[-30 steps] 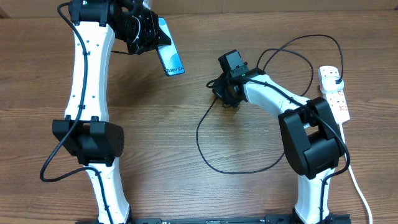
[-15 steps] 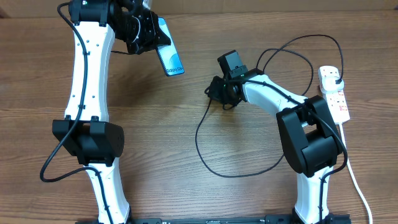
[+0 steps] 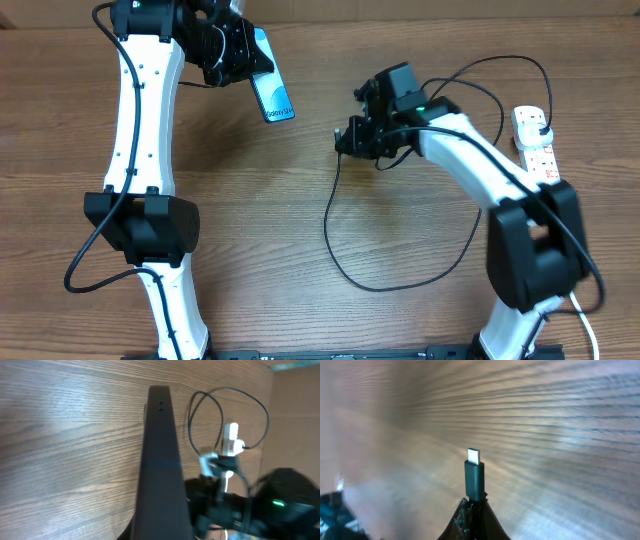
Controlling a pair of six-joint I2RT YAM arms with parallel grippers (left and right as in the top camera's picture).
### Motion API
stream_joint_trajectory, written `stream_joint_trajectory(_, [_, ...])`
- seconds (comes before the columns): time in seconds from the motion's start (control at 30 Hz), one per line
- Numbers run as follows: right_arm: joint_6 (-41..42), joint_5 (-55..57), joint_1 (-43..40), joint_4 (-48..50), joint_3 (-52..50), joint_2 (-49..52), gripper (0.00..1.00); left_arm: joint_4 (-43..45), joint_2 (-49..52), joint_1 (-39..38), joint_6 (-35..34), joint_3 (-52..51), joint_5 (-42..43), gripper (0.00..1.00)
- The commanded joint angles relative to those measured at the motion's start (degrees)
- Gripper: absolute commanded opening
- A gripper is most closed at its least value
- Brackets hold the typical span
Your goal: Plug charger to phone and switch on socket
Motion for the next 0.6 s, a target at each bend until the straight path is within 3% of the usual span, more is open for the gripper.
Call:
stream_joint_trajectory(0.0, [-4.0,-5.0,-0.2,-1.2,1.1,-4.8,0.04,0.4,-1.2,-0.3,5.3,1.2,6.7,0.04])
stream_joint_trajectory(0.57, [-6.3,-7.6,-0.2,-12.4,-1.0,-25.3,0.04,0.5,-1.2,-0.2,14.6,1.2,25.9,0.04])
